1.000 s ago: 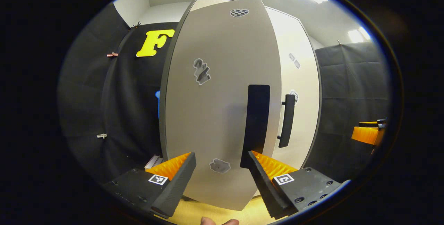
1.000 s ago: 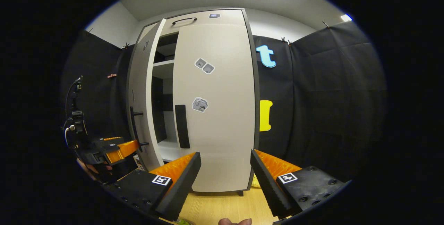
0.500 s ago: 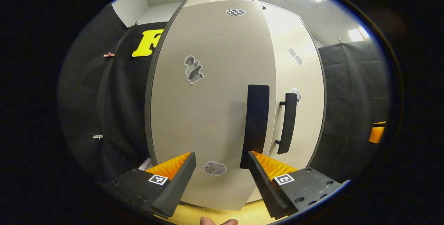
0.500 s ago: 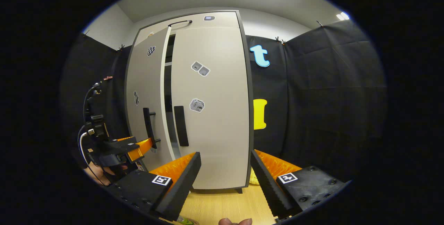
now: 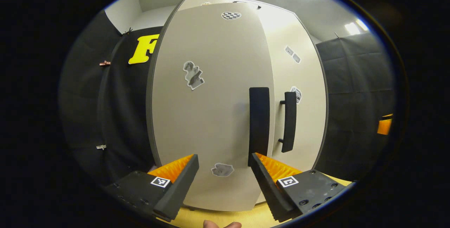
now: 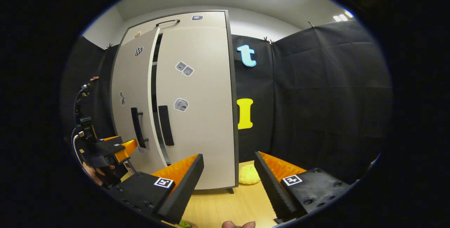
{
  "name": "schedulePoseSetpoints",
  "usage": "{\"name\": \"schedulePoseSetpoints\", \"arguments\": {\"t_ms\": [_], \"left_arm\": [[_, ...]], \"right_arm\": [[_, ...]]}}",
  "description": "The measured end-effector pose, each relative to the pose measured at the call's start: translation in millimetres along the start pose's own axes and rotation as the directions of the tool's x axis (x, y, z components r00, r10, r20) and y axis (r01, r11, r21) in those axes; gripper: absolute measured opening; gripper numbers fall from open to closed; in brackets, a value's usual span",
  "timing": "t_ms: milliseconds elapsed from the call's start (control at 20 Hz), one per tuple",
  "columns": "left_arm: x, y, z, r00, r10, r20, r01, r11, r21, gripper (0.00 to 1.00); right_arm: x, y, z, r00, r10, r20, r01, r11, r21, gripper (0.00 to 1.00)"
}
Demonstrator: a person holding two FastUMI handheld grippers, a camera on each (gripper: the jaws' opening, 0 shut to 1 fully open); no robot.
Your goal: Grasp the bottle in the cabinet with the left hand and place it on the coaster, then close the right door with the right hand and the left door with the left hand.
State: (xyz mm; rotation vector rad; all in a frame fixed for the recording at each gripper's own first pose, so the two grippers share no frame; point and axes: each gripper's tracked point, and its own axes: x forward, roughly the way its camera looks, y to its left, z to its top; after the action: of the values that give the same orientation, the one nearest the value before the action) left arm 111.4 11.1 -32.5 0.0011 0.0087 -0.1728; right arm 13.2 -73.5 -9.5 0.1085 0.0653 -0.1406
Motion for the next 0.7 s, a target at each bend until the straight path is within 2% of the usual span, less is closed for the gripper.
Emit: {"name": "schedulePoseSetpoints", "arguments": {"t_ms": [150, 250, 400, 500, 700], "left_arm": [[-21.1, 0.4, -6.9, 0.999, -0.021, -0.04, 0.022, 1.0, 0.012, 0.96], [-37.5, 0.9, -3.3, 0.999, -0.027, -0.025, 0.027, 1.0, 0.001, 0.96], [-63.8, 3.3, -2.1, 0.999, -0.016, -0.035, 0.015, 0.999, -0.032, 0.95], [-79.6, 6.0, -2.9, 0.999, 0.004, -0.053, -0.006, 1.0, -0.03, 0.95], [-104.9, 21.0, 1.8, 0.997, 0.06, -0.057, -0.061, 0.998, -0.006, 0.95]], "right_arm": [[-0.6, 3.5, 3.9, 1.0, 0.006, 0.007, -0.006, 1.0, -0.002, 0.98], [0.6, 5.8, 6.7, 1.0, 0.011, 0.025, -0.01, 1.0, -0.024, 0.98], [3.2, 20.7, 5.9, 0.998, 0.066, 0.025, -0.065, 0.998, -0.02, 0.98], [6.3, 27.7, 5.9, 0.995, 0.097, 0.026, -0.095, 0.995, -0.041, 0.98], [8.4, 41.5, 6.1, 0.989, 0.147, 0.021, -0.147, 0.989, -0.003, 0.98]]}}
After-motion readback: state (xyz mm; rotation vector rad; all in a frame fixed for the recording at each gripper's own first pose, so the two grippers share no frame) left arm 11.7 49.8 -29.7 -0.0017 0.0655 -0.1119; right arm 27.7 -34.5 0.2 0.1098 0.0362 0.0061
